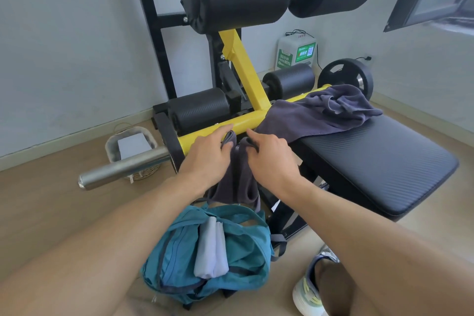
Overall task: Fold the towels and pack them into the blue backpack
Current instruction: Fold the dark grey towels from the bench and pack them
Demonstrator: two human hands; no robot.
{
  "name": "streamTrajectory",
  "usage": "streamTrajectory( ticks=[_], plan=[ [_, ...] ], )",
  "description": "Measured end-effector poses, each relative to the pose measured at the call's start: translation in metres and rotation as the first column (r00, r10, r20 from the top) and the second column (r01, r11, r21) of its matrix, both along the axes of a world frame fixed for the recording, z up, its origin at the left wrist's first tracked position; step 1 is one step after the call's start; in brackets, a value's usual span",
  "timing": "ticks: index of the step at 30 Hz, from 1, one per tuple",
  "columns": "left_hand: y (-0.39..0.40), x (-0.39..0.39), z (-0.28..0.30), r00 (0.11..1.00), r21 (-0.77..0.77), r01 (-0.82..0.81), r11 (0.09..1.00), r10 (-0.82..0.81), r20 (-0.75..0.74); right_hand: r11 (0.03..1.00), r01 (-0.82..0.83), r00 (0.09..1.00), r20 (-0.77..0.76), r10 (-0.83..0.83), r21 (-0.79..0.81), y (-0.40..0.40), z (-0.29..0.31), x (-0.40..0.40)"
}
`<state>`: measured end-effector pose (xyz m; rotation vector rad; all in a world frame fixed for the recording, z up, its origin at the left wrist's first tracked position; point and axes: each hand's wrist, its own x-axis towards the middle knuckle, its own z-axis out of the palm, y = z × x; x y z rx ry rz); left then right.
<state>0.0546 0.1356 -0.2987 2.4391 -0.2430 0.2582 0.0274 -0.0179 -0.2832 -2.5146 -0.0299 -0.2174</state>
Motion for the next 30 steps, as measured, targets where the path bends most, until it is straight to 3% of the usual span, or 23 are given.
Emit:
streamTrajectory(
  ticks=[4,9,13,21,26,30],
  plan=[
    [-0.012,-0.005,0.001,0.999,-0.002,0.05,0.999,-0.05,-0.02,1.0,0.012,1.0,-0.026,-0.013,-0.021,0.007,-0.005,0.001],
    [-0.017,-0.009,0.006,0.997,-0.014,0.058,0.998,-0.059,-0.051,0.994,0.053,0.998,-0.03,-0.05,0.101,0.006,-0.006,0.007],
    [-0.017,-0.013,0.009,0.995,-0.052,0.068,0.996,-0.071,-0.072,0.994,0.057,0.998,-0.045,-0.053,0.096,0.005,-0.007,0.007],
    [-0.015,-0.016,0.016,0.994,-0.153,0.024,0.988,-0.039,-0.099,0.998,-0.063,0.993,-0.098,0.065,0.023,0.008,-0.01,0.005],
    [-0.012,-0.02,0.023,0.994,-0.127,0.03,0.991,-0.043,-0.099,0.997,-0.076,0.996,-0.052,0.078,0.032,0.007,-0.011,0.005],
    [-0.005,-0.018,0.025,0.992,-0.146,0.032,0.989,-0.049,-0.114,0.987,-0.144,0.981,-0.118,0.152,0.078,0.007,-0.009,0.006]
  ],
)
